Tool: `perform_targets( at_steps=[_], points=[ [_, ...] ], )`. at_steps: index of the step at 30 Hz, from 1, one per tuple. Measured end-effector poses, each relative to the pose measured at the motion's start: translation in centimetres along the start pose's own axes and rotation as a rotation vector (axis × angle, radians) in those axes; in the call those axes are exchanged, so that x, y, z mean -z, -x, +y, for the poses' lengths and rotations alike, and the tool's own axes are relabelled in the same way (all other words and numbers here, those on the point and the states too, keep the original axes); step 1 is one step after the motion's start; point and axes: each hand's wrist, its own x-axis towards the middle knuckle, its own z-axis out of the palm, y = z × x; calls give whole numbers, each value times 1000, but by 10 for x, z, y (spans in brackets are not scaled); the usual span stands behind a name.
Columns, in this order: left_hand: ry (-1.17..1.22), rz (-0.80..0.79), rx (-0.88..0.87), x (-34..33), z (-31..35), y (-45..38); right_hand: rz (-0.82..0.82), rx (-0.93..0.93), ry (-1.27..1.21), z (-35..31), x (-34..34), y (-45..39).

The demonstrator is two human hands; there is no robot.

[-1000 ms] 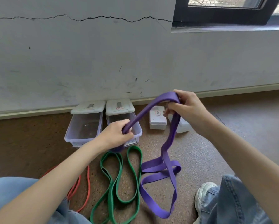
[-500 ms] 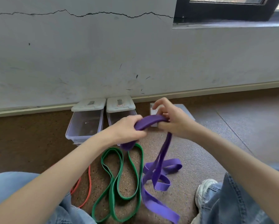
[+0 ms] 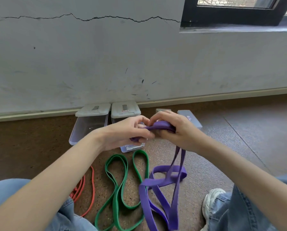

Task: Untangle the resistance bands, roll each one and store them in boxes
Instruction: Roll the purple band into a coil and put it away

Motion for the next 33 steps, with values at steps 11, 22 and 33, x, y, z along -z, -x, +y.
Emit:
perform_targets(
  at_steps=[11, 22, 33],
  points=[
    [-211, 171, -139, 2, 1, 4, 143, 16, 119, 0, 7, 0],
    [319, 270, -124, 5, 3, -1, 168, 50, 114, -8, 10, -8],
    [208, 165, -34, 9, -1, 3, 99, 24, 220, -7, 7, -6]
  ],
)
